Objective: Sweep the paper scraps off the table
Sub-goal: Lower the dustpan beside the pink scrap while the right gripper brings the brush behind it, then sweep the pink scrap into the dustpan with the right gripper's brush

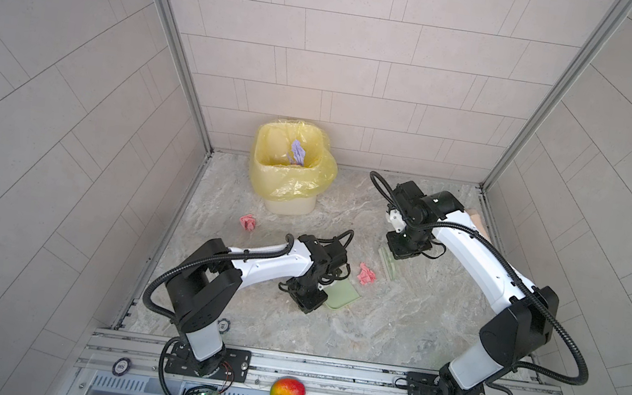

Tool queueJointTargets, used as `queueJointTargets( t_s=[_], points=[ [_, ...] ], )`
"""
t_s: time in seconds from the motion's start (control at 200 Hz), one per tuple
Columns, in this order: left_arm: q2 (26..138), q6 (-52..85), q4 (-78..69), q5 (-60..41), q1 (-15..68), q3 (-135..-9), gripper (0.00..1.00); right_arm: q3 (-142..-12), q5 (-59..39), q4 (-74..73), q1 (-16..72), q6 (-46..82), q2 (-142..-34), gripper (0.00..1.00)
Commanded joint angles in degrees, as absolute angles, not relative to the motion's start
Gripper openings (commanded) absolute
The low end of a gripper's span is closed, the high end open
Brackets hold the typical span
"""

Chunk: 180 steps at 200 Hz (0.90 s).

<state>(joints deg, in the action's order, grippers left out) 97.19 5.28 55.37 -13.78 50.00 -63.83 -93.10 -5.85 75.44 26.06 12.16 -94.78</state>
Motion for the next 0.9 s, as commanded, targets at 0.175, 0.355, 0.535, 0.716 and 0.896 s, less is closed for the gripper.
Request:
queueJointTargets(
  t_s=[0.175,0.355,0.535,0.716,0.896],
  points=[
    [100.46,2.12,55.67,-12.03,50.29,-66.55,0.00,-99.07,-1.82,80.88,27.63,8.79,-99.44,0.00],
    [102.33,1.50,55.62,-11.36,50.27,-68.22,0.00,-101.16,-0.79,81.56,29.20,8.57,-101.76,0.00],
    [103.51,1.00,55.46,-11.46,50.33,-69.55,0.00,-101.43,-0.44,81.82,29.95,8.56,-102.98,0.00],
    [105.22,0.18,55.88,-11.45,50.28,-70.17,0.00,-100.99,-0.27,81.74,30.38,8.57,-103.37,0.00],
    [106.06,0.17,55.75,-11.62,50.18,-70.49,0.00,-100.85,-0.35,81.54,30.59,8.74,-103.70,0.00]
  ],
)
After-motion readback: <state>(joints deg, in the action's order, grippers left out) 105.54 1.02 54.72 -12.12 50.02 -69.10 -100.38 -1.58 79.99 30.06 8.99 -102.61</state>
